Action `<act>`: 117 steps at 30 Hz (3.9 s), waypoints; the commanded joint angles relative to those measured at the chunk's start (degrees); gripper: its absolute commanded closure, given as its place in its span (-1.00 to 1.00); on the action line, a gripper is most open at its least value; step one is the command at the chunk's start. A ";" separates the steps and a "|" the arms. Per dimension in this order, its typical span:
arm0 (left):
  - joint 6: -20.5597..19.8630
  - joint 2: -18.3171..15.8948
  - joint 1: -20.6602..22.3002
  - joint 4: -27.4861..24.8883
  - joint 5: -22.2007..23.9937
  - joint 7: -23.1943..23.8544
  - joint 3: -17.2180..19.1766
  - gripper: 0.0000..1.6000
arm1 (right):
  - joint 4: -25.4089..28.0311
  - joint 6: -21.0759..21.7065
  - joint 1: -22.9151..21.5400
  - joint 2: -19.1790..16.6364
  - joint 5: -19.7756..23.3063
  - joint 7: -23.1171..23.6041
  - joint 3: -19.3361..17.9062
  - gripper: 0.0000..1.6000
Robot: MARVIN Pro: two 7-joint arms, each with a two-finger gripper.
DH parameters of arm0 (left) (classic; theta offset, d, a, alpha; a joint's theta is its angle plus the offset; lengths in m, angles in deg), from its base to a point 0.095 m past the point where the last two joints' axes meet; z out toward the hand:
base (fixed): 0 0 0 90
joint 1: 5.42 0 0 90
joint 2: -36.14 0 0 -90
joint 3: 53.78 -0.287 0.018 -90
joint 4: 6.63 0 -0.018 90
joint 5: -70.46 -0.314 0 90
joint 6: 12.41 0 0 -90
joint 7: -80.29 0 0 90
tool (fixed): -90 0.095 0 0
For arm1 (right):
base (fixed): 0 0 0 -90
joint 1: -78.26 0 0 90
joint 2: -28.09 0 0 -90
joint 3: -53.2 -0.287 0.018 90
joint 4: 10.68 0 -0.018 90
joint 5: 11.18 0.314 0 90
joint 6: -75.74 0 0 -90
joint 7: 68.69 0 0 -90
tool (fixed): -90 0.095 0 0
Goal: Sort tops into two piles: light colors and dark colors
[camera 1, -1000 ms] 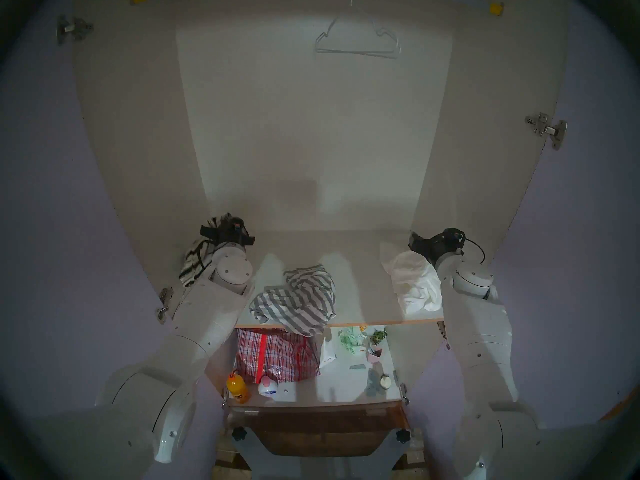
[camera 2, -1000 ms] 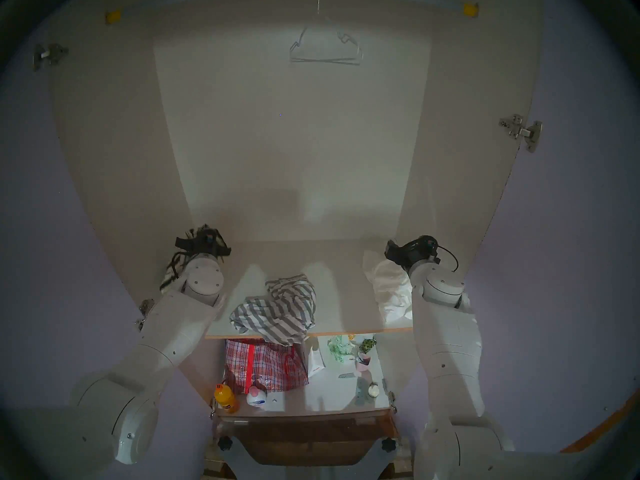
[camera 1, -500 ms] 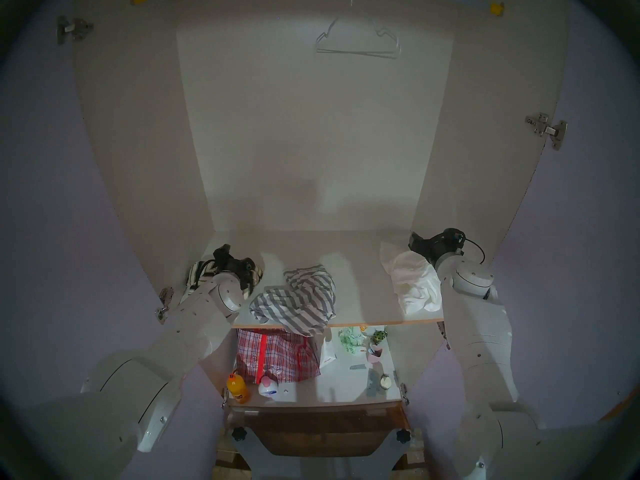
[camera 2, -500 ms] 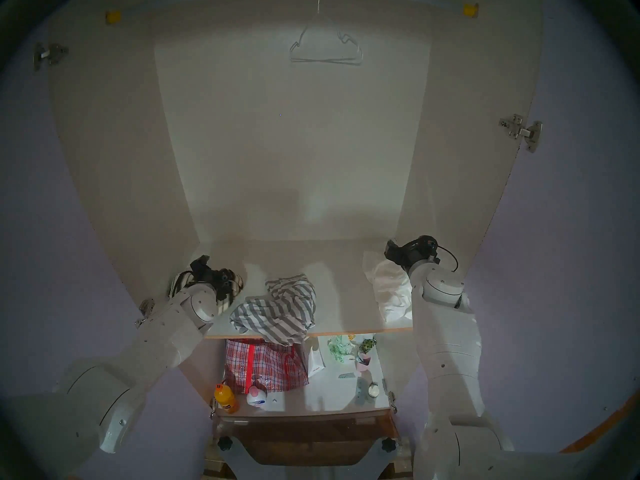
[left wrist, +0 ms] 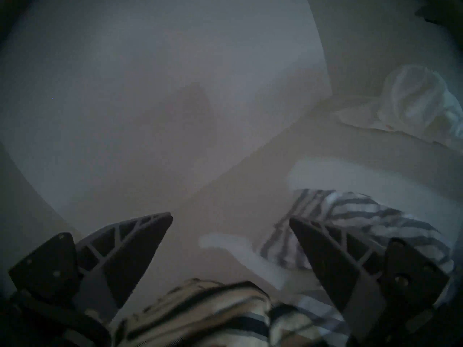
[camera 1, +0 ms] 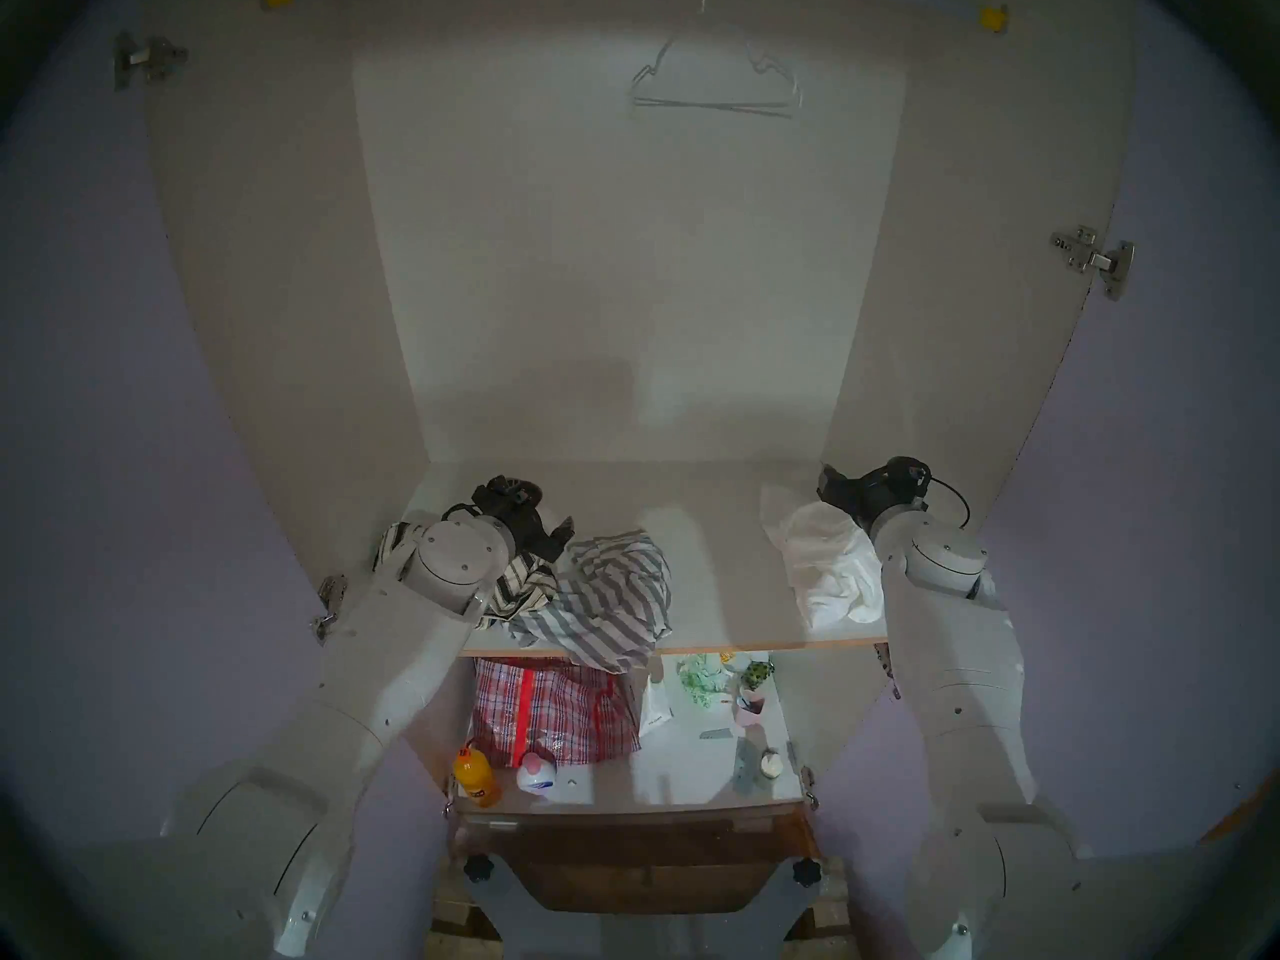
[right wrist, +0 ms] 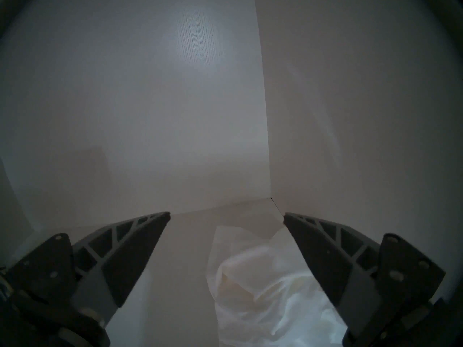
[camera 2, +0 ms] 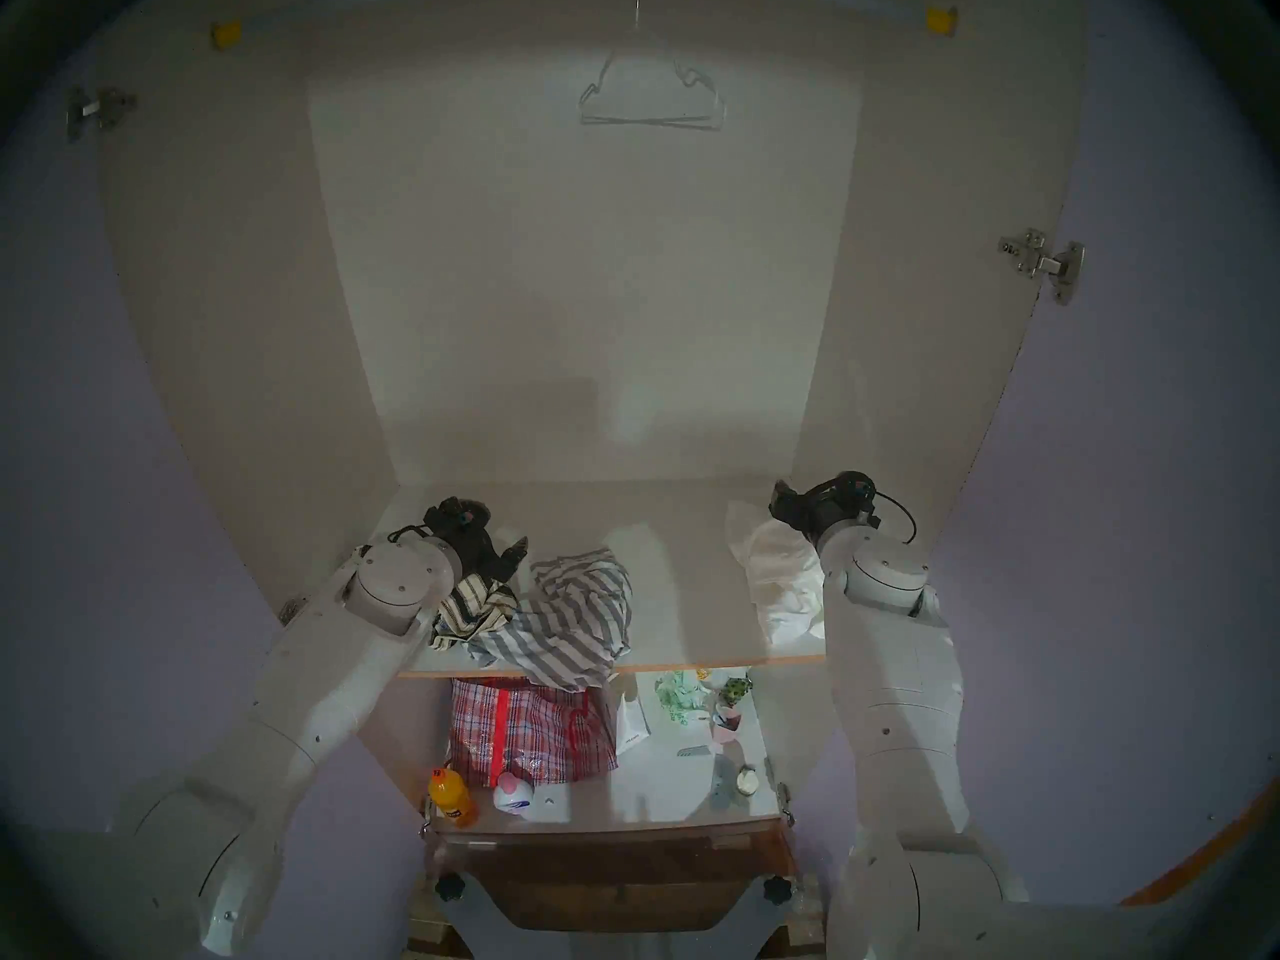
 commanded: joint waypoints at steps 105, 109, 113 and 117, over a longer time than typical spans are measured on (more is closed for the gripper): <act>3.45 14.50 5.27 6.58 -6.55 -27.16 17.17 -1.00 | 1.50 -0.52 -1.39 -0.01 -0.14 0.34 -0.03 -1.00; 4.98 17.05 5.17 6.56 -1.58 -27.53 20.49 -1.00 | 1.44 -0.52 -1.42 -0.02 -0.14 0.33 -0.03 -1.00; 7.25 17.76 5.32 6.65 0.02 -28.56 21.13 -1.00 | 2.69 -2.71 -0.05 -1.08 -0.94 2.94 1.75 -1.00; 10.29 17.91 5.76 7.15 0.71 -29.47 20.97 -1.00 | 4.91 -4.31 1.56 -1.42 -0.12 6.29 2.92 -1.00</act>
